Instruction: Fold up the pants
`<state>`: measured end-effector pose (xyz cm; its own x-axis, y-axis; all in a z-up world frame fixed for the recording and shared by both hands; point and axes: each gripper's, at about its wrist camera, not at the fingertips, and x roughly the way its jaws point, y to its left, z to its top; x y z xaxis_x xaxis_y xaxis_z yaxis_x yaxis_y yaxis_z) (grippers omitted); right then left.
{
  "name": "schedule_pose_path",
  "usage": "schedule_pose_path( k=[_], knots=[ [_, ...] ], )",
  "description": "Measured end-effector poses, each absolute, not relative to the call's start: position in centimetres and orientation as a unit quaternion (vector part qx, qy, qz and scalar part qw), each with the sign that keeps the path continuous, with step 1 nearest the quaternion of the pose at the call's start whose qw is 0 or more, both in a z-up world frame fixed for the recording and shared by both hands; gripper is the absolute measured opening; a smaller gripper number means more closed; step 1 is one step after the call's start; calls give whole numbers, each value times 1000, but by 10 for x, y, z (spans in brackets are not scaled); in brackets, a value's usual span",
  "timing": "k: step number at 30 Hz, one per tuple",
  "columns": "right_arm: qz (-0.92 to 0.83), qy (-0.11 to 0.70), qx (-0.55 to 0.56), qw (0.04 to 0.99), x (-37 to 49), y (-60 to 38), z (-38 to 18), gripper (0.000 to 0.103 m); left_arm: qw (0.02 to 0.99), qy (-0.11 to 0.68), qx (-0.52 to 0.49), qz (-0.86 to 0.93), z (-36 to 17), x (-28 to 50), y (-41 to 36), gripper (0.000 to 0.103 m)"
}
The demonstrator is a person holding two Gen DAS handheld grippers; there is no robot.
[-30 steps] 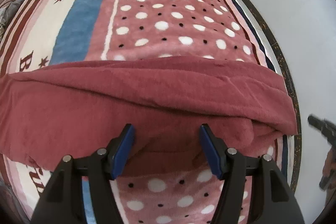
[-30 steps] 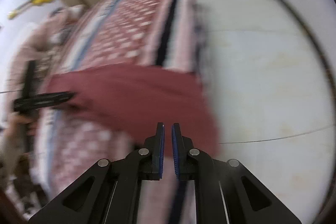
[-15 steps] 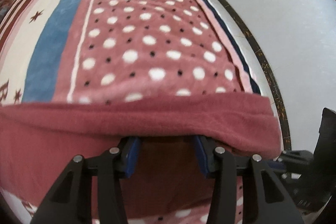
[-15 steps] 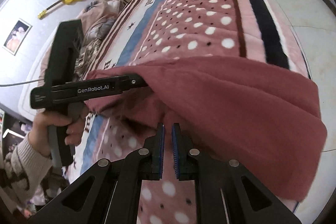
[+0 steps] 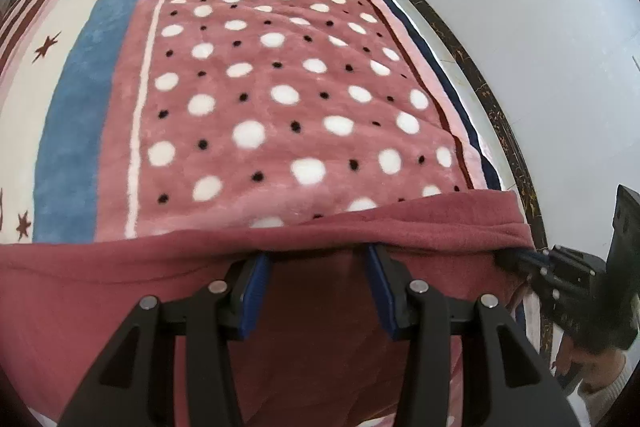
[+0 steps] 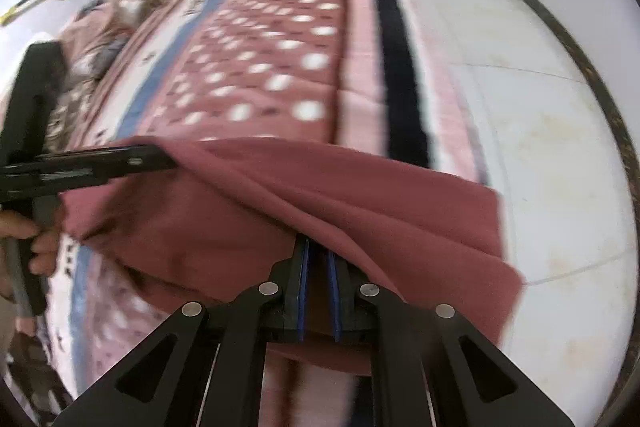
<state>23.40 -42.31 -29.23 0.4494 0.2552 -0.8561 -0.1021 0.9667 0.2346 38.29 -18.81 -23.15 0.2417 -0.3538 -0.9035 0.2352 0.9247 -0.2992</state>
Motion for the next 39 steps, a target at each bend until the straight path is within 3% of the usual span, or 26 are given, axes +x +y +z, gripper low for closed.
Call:
schedule_pose_path(
  k=[14,22,23,24,25,30,33,39],
  knots=[
    [66,495,-2,866,259,-452,-288,3,785,593,-44,-175,-241,400,-181,43],
    [40,486,-28,873,280,-461,-285,4,784,593,-38,-177,-241,399,-192,52],
    [32,484,-38,874,281,-463,-285,12,784,594,-36,-178,-241,398,-194,52],
    [18,480,-47,876,282,-464,-284,31,784,594,-32,-177,-240,398,-197,53],
    [8,476,-51,878,281,-467,-282,38,785,593,-29,-178,-239,397,-200,53],
    [26,482,-17,875,266,-490,-268,40,779,594,-34,-196,-225,388,-211,54],
    [41,503,-17,863,248,-499,-271,53,777,590,-25,-218,-215,376,-221,59],
    [41,530,-4,847,225,-519,-295,53,758,600,-27,-254,-210,354,-249,59]
  ],
)
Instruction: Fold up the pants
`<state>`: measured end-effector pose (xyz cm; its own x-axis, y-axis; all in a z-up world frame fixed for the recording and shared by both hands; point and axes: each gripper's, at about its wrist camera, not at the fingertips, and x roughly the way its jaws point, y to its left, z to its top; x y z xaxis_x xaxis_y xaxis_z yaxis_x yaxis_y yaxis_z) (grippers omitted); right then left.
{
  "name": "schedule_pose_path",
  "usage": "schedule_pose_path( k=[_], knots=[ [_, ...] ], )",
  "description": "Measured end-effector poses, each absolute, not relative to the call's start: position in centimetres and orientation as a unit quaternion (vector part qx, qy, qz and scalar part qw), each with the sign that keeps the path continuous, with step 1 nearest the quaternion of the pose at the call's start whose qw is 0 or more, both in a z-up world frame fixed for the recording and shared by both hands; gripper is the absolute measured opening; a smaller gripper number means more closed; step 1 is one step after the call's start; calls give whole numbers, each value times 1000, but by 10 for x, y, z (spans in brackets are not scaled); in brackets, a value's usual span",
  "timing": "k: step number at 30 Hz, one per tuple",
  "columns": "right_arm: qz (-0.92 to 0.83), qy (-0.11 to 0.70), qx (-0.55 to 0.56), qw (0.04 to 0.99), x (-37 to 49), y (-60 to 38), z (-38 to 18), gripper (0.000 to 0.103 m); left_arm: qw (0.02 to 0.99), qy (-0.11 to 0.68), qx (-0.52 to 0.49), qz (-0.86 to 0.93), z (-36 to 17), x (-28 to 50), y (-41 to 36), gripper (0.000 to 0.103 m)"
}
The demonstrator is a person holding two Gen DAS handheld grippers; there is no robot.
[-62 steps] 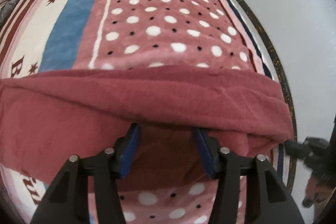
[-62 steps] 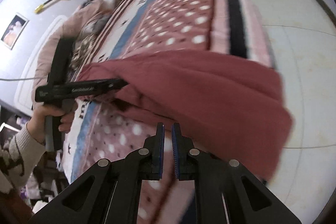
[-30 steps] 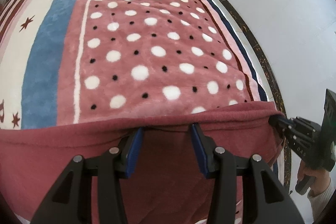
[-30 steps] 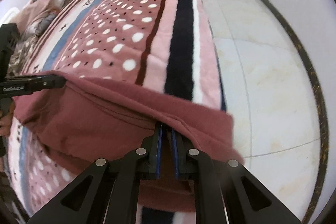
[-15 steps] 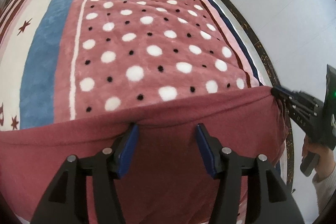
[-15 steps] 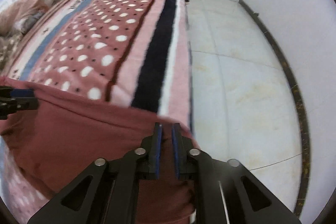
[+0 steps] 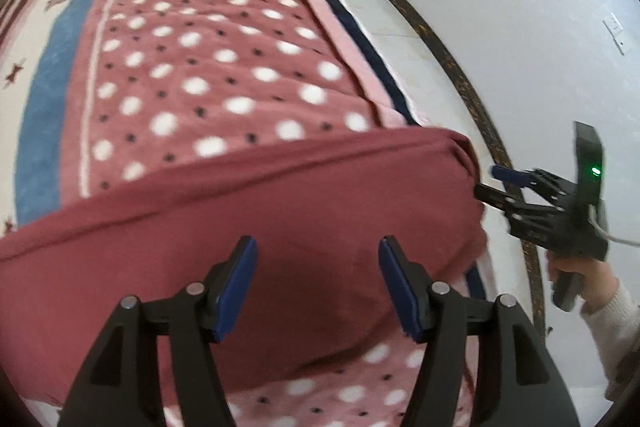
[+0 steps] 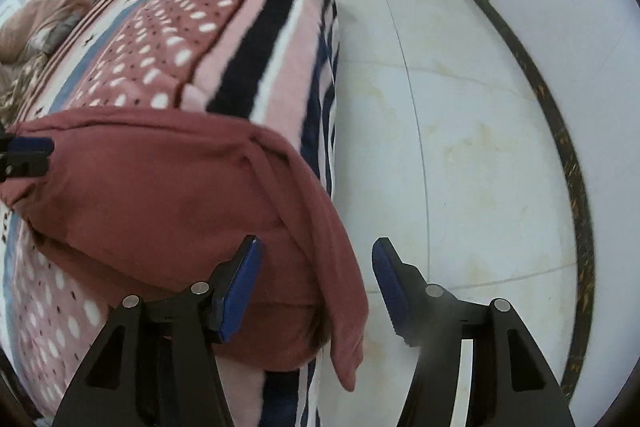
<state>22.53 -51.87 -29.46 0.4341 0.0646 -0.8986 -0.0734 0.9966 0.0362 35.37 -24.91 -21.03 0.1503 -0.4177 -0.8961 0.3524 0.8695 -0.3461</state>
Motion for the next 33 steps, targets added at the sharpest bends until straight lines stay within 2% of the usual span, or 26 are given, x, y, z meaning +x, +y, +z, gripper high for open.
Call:
schedule_pose_path(
  k=[4,5,7,8,9,11,20,21,22,23,24,27,32,33],
  knots=[
    [21,519,21,854,227,-530,-302,51,754,607,-10,-253,-219,345,-262,59],
    [16,514,21,857,229,-532,-303,47,754,607,-7,-250,-220,344,-264,59],
    [20,511,23,859,230,-536,-307,19,757,607,3,-242,-223,343,-266,59],
    [18,512,16,859,232,-537,-309,0,759,606,6,-238,-223,342,-266,59],
    [10,512,0,859,233,-537,-311,3,760,606,8,-234,-224,342,-266,59],
    [-2,498,-18,867,238,-537,-310,3,760,608,8,-229,-225,345,-262,59],
    [25,495,4,868,252,-558,-306,5,762,614,10,-207,-234,349,-259,59],
    [26,498,10,867,252,-557,-307,8,762,614,11,-206,-233,346,-258,59],
    [31,501,26,864,251,-559,-306,12,760,615,10,-207,-232,344,-258,59],
    [37,504,41,862,249,-557,-305,24,758,617,9,-211,-231,340,-257,59],
    [46,505,61,860,242,-556,-302,32,756,618,11,-216,-230,336,-257,59],
    [75,501,109,855,223,-550,-292,32,749,620,15,-232,-226,320,-262,63],
    [172,508,315,783,182,-543,-300,32,742,624,25,-242,-229,300,-263,64],
    [186,501,336,775,175,-536,-302,36,743,624,36,-237,-231,298,-263,64]
  ],
)
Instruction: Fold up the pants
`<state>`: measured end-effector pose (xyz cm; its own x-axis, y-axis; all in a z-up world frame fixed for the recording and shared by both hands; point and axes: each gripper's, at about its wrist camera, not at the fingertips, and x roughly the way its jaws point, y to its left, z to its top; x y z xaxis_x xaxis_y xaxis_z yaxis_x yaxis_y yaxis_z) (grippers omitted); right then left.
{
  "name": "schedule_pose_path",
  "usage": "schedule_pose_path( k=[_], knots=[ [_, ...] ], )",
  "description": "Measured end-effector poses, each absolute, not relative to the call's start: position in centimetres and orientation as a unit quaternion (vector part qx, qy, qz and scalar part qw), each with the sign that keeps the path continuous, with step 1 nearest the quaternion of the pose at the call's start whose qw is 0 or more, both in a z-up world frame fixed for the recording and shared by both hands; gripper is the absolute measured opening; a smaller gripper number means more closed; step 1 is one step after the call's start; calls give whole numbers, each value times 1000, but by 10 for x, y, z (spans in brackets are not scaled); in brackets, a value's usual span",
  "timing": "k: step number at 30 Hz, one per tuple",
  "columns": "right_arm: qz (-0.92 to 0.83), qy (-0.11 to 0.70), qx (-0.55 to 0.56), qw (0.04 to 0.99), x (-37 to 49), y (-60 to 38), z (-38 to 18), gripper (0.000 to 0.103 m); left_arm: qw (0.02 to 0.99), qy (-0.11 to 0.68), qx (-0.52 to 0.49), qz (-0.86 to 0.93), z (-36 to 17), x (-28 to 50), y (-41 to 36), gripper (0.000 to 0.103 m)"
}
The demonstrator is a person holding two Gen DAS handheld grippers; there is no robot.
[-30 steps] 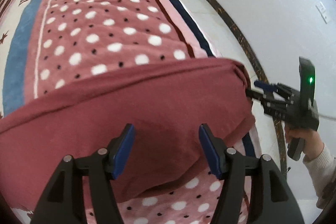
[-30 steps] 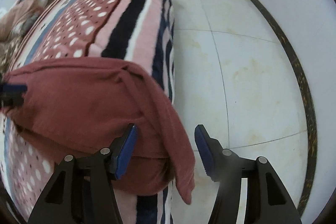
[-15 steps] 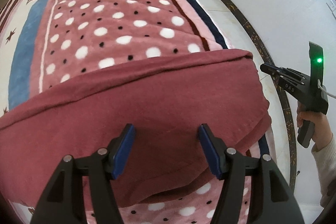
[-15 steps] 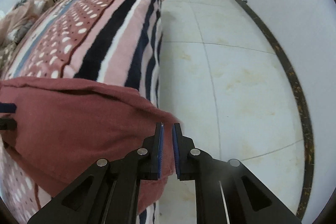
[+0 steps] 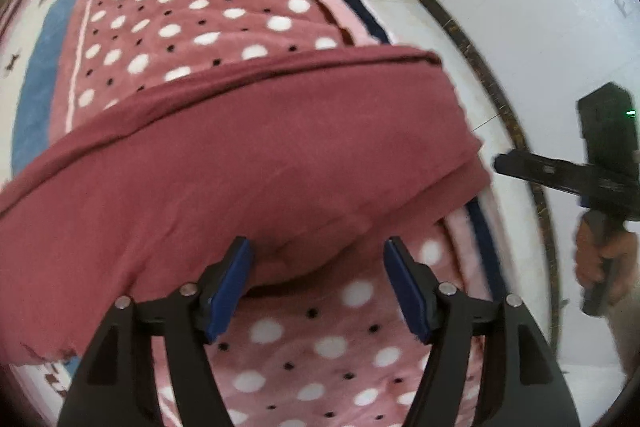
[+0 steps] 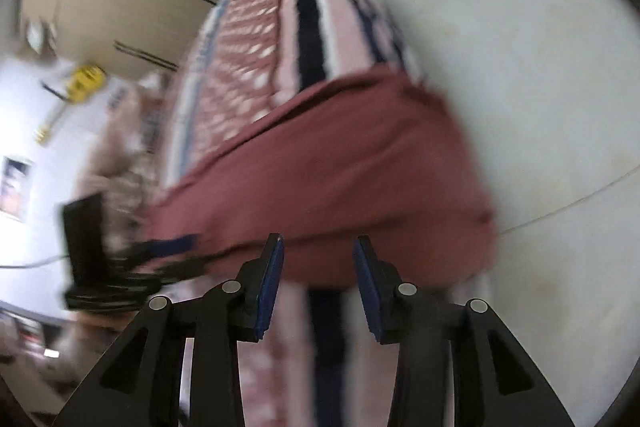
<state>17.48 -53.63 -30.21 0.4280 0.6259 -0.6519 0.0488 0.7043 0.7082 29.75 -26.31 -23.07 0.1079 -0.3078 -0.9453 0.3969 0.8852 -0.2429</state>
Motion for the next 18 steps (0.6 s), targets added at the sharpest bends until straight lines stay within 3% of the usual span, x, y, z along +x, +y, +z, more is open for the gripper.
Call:
schedule_pose_path(
  k=[11,14,18],
  knots=[
    [189,467,423,753,183,-500,-323,39,771,601,77,-195,-230,291,-240,61],
    [182,466,435,749,192,-495,-329,39,759,613,86,-201,-235,290,-241,54],
    [172,455,447,751,199,-491,-334,39,759,611,95,-203,-238,287,-245,36]
  ],
)
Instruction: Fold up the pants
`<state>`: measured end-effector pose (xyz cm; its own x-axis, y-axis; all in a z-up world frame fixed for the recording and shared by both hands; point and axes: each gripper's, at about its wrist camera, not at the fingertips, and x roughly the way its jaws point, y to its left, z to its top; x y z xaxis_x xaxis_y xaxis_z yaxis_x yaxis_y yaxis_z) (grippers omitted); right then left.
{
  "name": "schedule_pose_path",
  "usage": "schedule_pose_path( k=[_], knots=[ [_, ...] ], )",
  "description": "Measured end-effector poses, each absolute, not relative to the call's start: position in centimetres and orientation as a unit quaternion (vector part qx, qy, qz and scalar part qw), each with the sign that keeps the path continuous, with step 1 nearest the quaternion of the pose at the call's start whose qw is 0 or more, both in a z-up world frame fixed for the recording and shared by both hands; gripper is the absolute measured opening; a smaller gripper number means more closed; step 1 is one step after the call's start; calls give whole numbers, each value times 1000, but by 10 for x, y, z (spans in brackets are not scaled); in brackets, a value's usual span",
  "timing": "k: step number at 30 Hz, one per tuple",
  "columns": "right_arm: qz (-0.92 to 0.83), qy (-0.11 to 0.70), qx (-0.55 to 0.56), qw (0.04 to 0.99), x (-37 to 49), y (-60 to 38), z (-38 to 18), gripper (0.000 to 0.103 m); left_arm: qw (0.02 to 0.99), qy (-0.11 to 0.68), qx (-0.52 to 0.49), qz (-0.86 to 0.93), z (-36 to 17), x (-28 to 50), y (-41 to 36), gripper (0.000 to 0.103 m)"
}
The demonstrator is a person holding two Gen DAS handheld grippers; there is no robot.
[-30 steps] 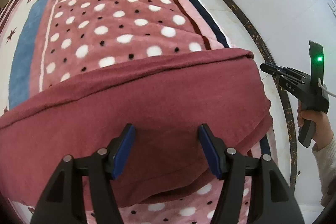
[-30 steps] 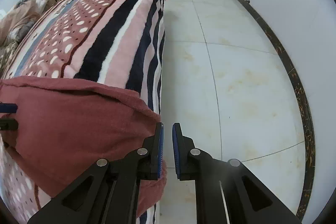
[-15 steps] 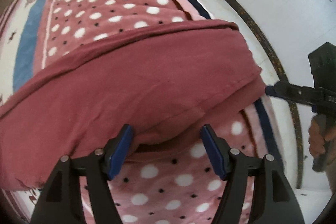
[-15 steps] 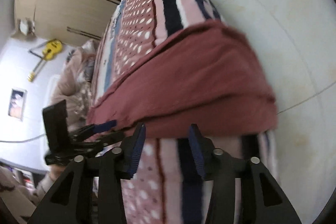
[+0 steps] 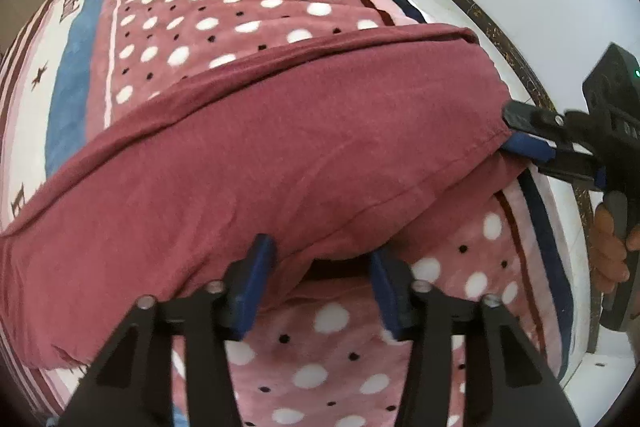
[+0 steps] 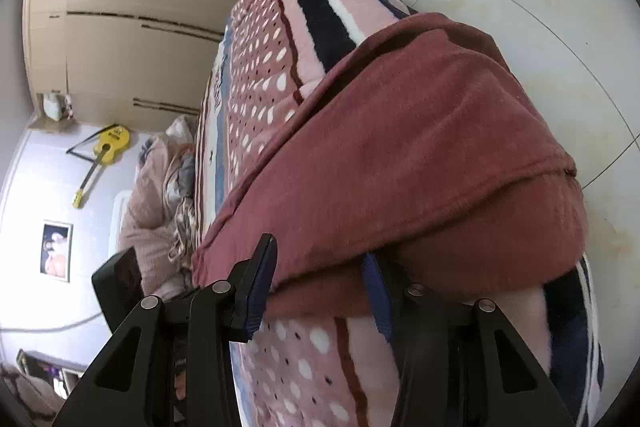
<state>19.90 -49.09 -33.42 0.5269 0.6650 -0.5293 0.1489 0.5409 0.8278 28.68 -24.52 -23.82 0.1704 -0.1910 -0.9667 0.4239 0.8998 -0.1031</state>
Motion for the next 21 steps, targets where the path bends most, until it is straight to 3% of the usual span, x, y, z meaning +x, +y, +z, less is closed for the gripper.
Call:
schedule_pose_path(
  k=[4,6,10,11,13,14,21],
  knots=[
    [145,433,455,764,203,-491,-334,39,764,610,77,-197,-236,289,-237,11],
    [128,423,454,774,206,-491,-332,39,768,606,65,-196,-231,296,-229,6],
    [92,394,445,799,212,-490,-323,37,781,587,46,-207,-217,298,-221,5],
    [82,392,445,801,214,-491,-322,33,782,586,45,-208,-214,299,-219,5],
    [48,388,440,809,218,-493,-321,6,781,586,40,-211,-215,303,-219,5],
    [27,393,422,816,221,-491,-319,2,779,588,37,-213,-215,302,-219,5],
    [-28,377,350,857,206,-482,-287,0,765,596,38,-240,-210,285,-226,4]
  ],
)
